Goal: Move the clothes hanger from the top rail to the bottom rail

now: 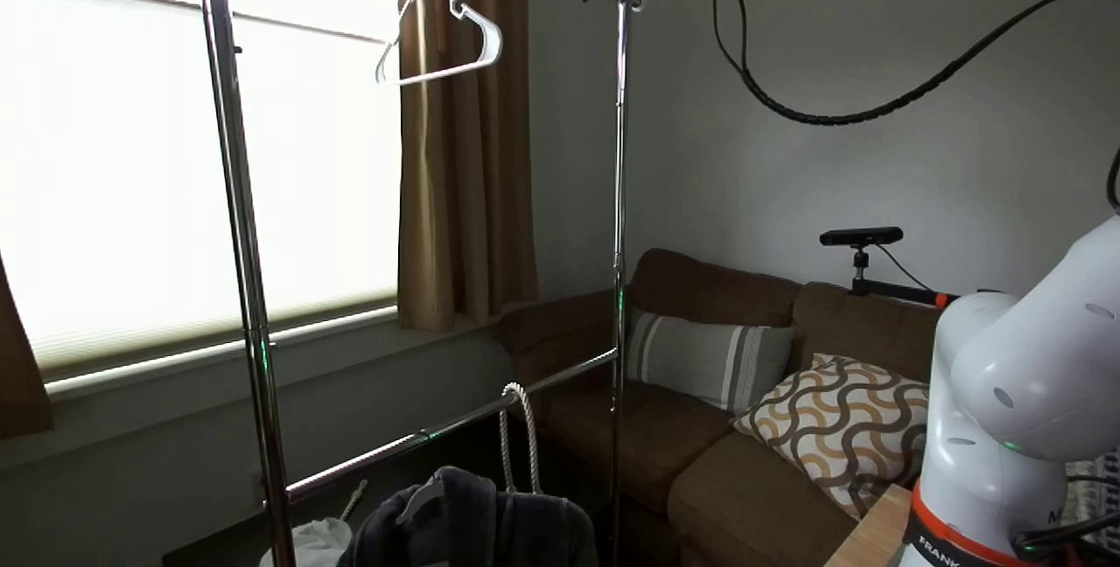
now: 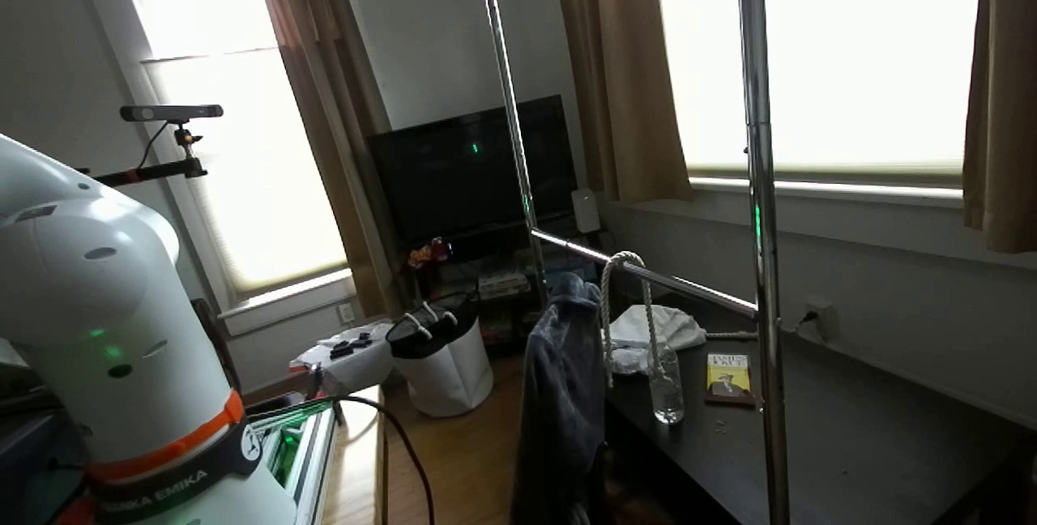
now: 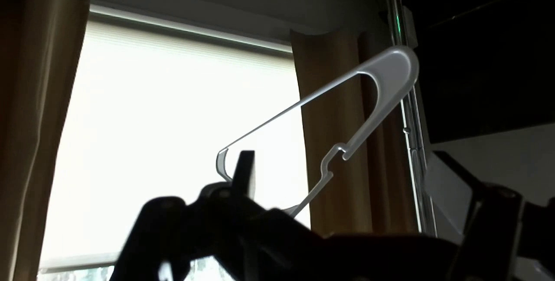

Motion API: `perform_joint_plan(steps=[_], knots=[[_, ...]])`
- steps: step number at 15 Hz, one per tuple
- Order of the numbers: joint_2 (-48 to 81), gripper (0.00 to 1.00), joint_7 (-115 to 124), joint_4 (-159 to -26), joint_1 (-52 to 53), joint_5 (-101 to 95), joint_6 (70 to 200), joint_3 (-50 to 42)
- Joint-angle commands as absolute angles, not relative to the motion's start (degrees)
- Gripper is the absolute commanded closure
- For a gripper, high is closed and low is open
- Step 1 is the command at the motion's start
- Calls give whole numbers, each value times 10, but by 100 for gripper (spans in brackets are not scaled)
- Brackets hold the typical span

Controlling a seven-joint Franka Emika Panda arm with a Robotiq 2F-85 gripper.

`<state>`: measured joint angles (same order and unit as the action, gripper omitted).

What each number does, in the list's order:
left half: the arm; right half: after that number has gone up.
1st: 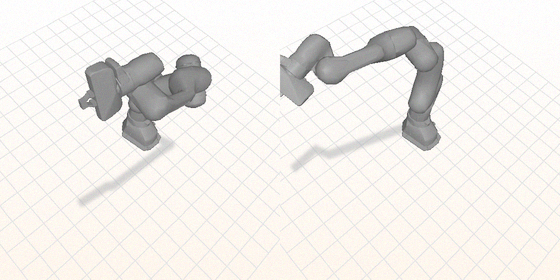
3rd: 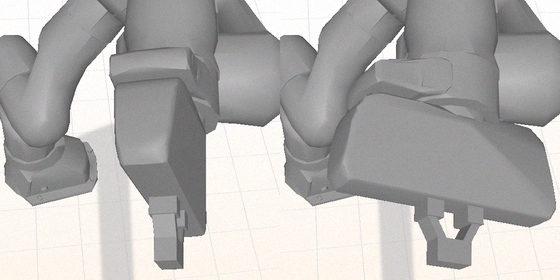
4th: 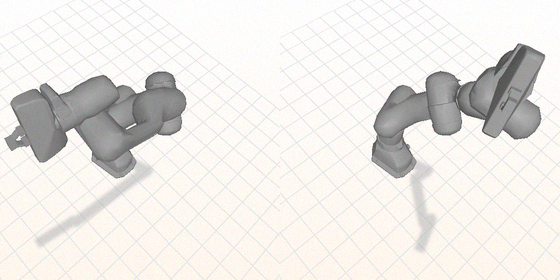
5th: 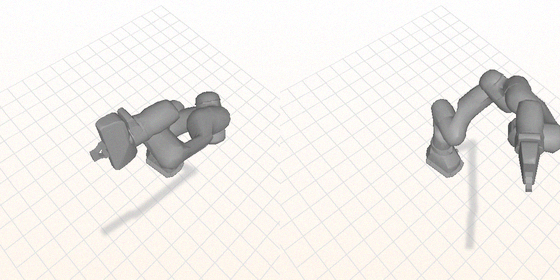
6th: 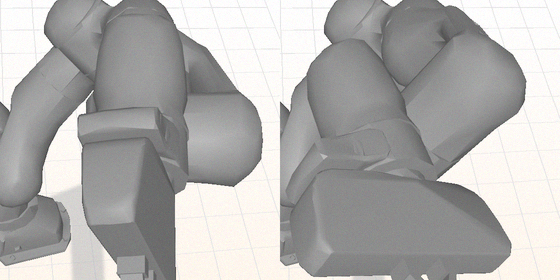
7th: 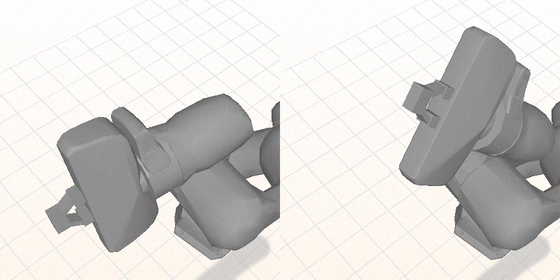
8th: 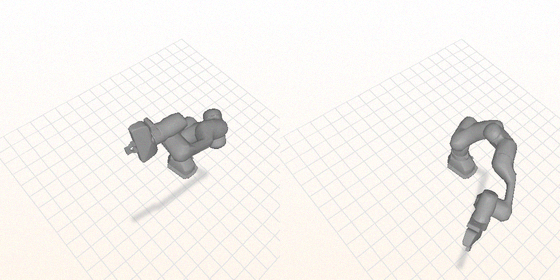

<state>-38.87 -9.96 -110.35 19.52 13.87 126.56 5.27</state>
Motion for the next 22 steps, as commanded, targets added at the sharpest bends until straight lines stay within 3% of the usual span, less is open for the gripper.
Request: perform_joint_plan(steps=[1,5,10,18,20,22], knots=[[-375,0,-74,-1090,174,132,1259,75],[-345,0,49,-1034,97,21,1249,189],[-307,0,156,-939,21,-117,1129,290],[-105,0,142,-763,74,-114,1024,324],[-67,9,170,-733,87,-120,1012,325],[-41,30,213,-714,104,-147,998,322]])
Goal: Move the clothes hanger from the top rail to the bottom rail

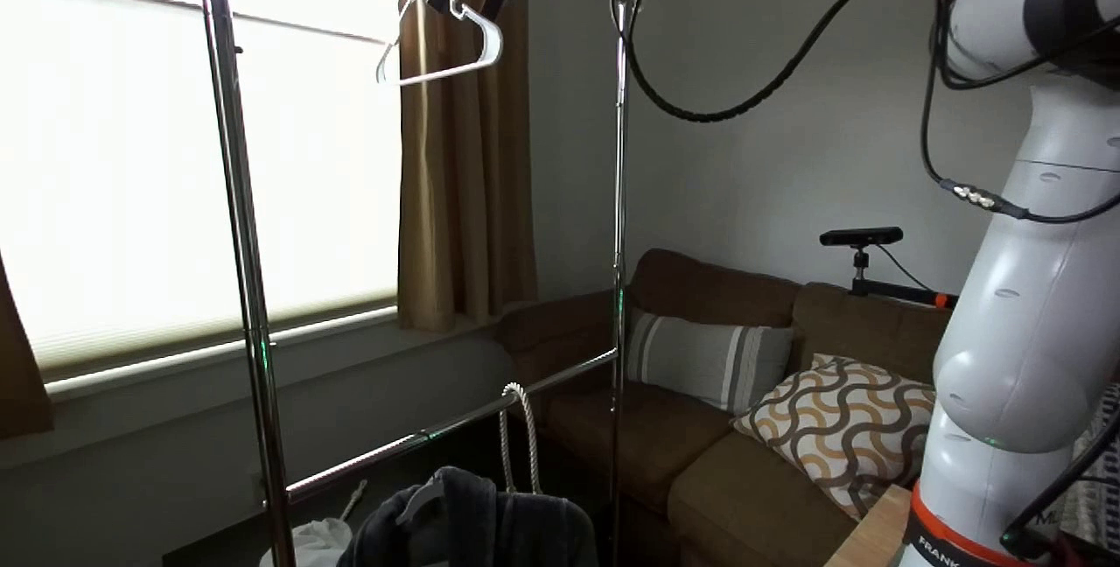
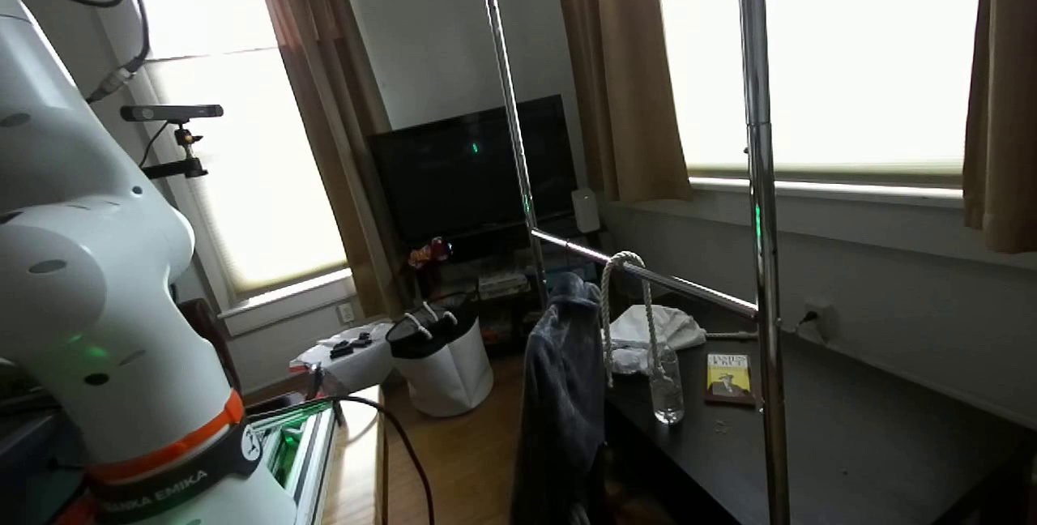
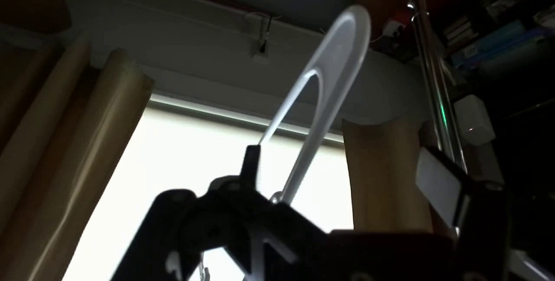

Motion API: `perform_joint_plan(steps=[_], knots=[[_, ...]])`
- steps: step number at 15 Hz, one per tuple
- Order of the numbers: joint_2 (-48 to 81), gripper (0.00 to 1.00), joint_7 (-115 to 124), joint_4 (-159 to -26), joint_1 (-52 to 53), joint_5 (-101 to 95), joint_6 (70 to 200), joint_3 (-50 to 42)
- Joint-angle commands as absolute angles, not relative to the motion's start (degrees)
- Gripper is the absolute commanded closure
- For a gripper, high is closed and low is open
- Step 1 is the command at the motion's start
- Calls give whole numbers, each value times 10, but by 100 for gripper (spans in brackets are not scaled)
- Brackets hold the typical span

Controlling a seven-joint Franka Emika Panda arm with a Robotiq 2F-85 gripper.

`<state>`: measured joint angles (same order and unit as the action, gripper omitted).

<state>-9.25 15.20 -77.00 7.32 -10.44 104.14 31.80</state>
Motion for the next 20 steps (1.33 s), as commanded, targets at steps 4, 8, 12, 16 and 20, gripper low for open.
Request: perform_joint_plan(steps=[4,8,12,16,20], knots=[[-16,64,298,-689,140,-218,981,303],[-19,93,354,-664,164,-282,952,283],[-14,98,366,-645,178,-302,911,272],[-25,98,350,-645,164,-290,914,282],[-70,98,331,-643,160,-290,930,278]])
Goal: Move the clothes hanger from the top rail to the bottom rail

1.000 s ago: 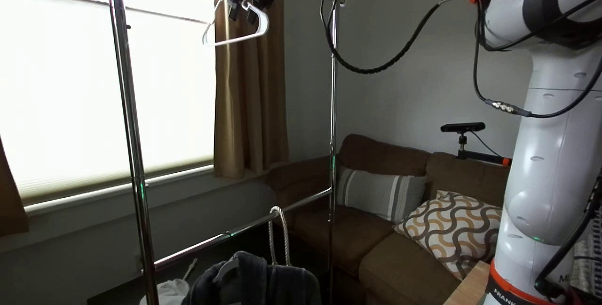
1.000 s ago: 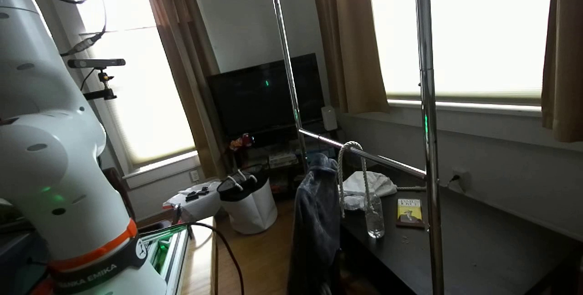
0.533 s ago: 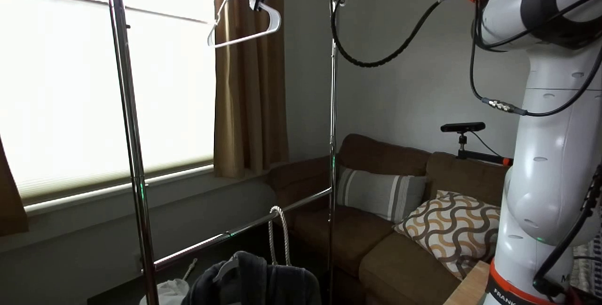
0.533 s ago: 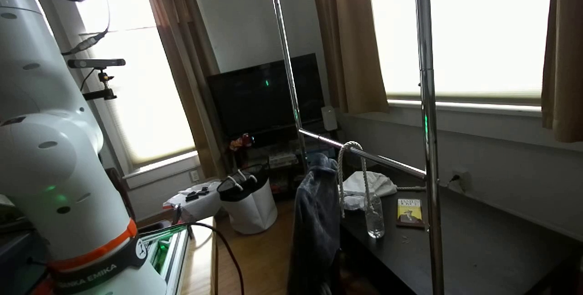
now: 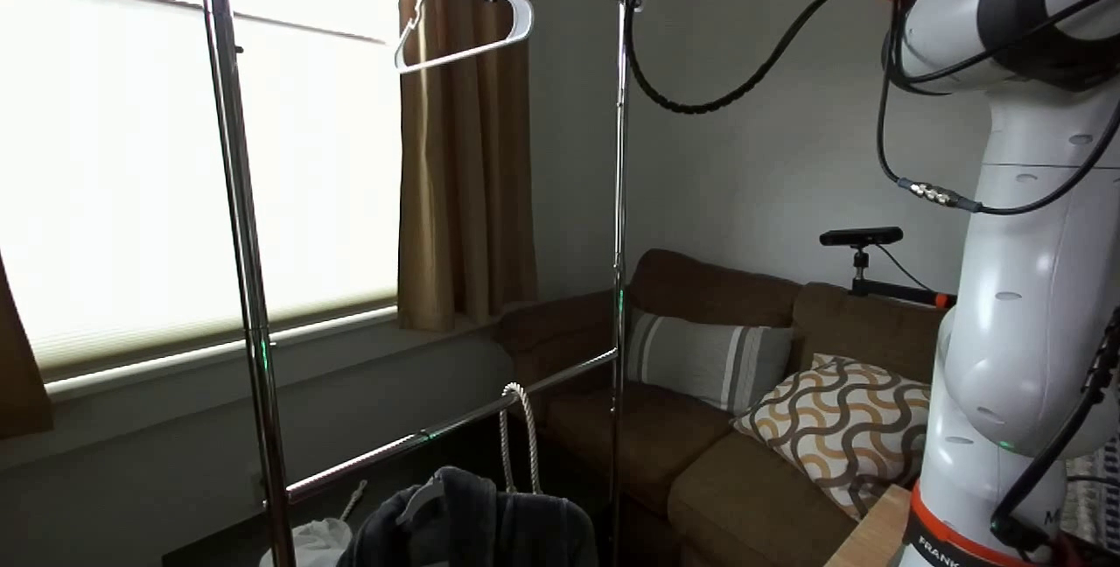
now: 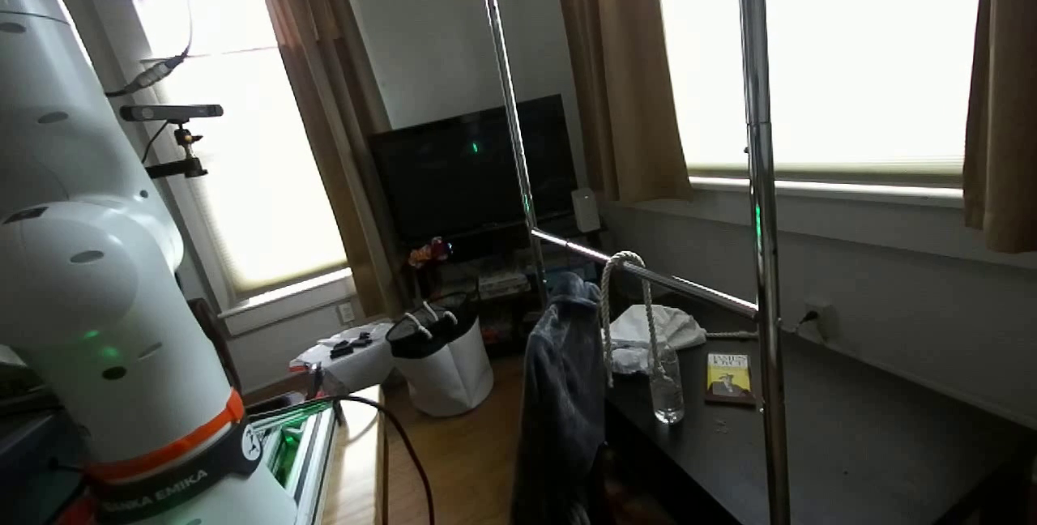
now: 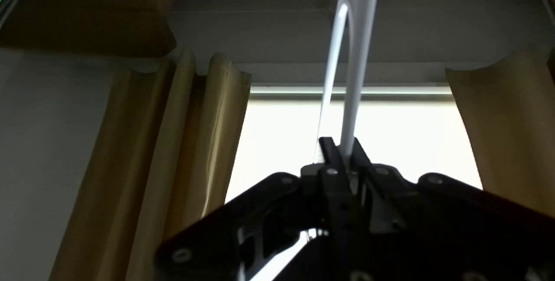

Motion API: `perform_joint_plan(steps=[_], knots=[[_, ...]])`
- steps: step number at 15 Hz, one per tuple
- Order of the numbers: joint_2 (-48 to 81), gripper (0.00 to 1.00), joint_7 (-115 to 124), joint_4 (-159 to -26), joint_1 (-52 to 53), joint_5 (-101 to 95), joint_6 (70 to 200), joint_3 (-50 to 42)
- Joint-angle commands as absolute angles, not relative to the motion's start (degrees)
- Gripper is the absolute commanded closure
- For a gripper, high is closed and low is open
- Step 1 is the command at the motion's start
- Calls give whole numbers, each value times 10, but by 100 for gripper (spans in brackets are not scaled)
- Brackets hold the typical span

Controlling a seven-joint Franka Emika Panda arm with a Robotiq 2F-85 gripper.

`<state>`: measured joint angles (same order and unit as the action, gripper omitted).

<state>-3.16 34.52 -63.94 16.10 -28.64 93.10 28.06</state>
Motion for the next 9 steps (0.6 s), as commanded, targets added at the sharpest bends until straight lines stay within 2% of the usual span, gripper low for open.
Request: perform_joint_plan(steps=[1,9], knots=[[-85,98,316,-647,159,-284,908,275],[-196,98,247,-829,166,-169,827,211]])
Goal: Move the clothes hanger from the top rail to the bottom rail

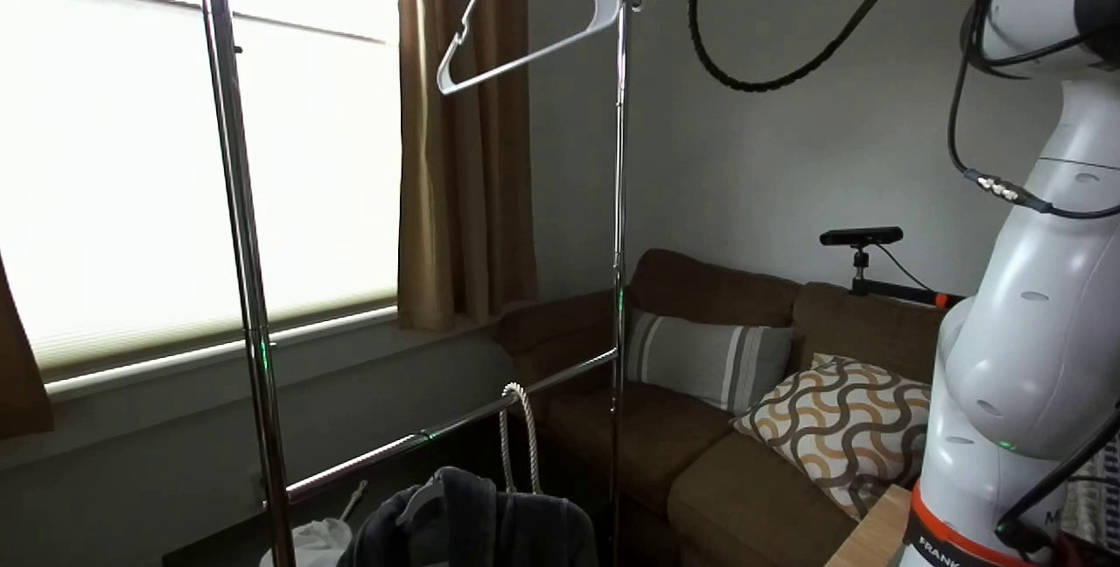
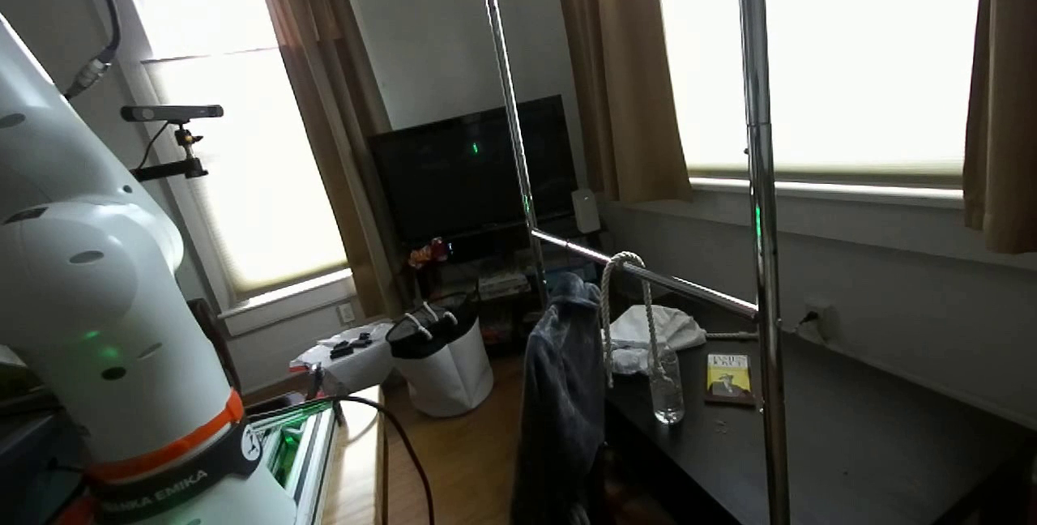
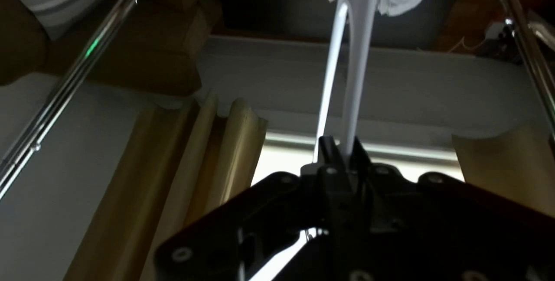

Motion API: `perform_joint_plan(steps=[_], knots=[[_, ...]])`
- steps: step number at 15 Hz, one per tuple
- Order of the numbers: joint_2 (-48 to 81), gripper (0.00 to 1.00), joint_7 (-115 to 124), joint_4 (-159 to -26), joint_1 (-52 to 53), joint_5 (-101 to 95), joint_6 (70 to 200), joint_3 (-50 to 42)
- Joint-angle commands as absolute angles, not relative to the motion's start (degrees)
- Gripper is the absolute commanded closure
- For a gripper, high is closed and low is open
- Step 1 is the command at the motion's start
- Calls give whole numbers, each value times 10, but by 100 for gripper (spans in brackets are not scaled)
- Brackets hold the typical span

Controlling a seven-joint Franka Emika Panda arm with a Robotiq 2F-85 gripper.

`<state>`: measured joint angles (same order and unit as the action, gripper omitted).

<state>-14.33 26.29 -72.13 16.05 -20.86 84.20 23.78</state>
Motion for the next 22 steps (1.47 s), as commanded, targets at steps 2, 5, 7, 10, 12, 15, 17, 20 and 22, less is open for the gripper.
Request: perform_joint_plan(steps=[2,5,7,10,12,15,17,20,22], knots=[[-220,98,229,-892,169,-147,825,198],[-250,98,198,-984,152,-110,799,188],[-267,98,175,-1047,150,-78,785,169],[-288,98,132,-1147,142,-42,789,138],[-294,98,116,-1206,129,-41,806,119],[-263,93,123,-1180,118,-54,800,126],[-263,93,118,-1192,112,-53,806,121],[-211,98,122,-1168,99,-103,748,135],[-178,98,110,-1178,87,-109,735,117]])
